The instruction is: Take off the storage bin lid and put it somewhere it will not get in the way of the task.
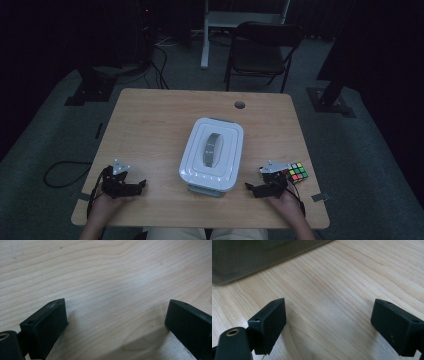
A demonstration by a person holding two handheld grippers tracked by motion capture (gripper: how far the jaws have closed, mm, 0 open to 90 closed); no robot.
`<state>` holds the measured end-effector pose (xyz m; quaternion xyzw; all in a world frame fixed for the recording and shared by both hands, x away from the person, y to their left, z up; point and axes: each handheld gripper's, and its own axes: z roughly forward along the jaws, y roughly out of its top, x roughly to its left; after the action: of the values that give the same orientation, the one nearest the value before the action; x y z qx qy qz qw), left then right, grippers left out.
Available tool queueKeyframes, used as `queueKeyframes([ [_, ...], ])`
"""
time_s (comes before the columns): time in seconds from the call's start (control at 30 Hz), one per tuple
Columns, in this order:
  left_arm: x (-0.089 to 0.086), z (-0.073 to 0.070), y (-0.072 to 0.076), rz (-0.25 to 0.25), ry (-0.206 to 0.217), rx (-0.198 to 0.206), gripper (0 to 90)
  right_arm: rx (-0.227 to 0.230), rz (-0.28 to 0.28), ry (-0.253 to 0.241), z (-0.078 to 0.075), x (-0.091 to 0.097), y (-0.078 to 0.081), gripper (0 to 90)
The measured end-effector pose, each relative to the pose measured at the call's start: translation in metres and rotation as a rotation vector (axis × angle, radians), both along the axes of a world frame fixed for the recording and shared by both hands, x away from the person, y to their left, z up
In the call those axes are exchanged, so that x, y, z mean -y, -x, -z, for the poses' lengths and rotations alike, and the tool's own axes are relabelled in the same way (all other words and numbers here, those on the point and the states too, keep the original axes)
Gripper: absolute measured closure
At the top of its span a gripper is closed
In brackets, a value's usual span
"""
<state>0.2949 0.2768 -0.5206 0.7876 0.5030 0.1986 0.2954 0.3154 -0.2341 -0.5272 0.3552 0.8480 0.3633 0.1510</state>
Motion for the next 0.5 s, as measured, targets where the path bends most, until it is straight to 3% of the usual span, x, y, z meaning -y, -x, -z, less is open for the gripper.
queueKeyframes([
  [0.23, 0.006, -0.008, 0.005, 0.007, -0.002, -0.020, 4.7, 0.000, 0.000, 0.000, 0.000, 0.000, 0.000, 12.4],
  [0.5, 0.016, -0.027, 0.006, 0.038, 0.033, 0.008, 5.2, 0.000, 0.000, 0.000, 0.000, 0.000, 0.000, 12.4],
])
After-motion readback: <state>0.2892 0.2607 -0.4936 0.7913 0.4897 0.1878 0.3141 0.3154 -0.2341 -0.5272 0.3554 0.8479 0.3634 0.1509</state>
